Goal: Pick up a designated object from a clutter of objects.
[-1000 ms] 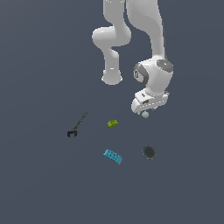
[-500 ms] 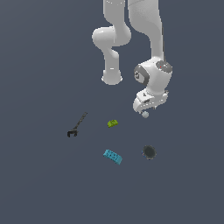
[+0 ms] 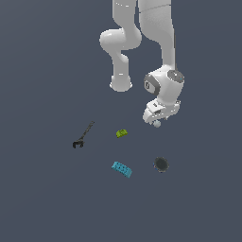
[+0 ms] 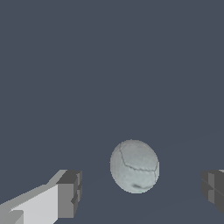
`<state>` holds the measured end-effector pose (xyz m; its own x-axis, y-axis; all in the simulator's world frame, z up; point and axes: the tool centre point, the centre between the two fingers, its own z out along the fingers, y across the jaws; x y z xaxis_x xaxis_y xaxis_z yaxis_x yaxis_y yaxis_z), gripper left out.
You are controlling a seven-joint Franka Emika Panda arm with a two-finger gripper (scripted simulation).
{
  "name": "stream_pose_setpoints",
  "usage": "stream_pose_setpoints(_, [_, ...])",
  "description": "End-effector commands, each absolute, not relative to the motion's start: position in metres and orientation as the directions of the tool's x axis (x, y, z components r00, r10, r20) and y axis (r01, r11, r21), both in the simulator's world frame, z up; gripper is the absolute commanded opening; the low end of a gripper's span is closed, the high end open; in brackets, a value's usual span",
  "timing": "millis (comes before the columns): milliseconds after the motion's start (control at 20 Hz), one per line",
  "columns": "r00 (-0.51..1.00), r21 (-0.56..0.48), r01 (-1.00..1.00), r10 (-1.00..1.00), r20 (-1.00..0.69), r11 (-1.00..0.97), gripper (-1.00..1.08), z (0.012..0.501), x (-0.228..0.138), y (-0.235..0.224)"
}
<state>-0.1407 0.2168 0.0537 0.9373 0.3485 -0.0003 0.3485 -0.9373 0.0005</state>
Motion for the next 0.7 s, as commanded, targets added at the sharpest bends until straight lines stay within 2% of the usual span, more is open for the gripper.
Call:
stream_pose_setpoints(0, [0.937, 0.0, 0.349, 0.349, -0.001, -0.937, 1.0, 0.042, -0.141, 0.217])
stream_pose_setpoints(550, [0.937, 0.0, 0.349, 0.349, 0.0, -0.937, 1.0, 0.021, -0.141, 0.217])
stream_pose_setpoints(600, [0.937, 0.0, 0.349, 0.349, 0.0, -0.937, -1.0, 0.021, -0.141, 0.217])
stream_pose_setpoints(650, [0.937, 0.0, 0.349, 0.349, 0.0, -0.937, -1.0, 0.021, -0.141, 0.217])
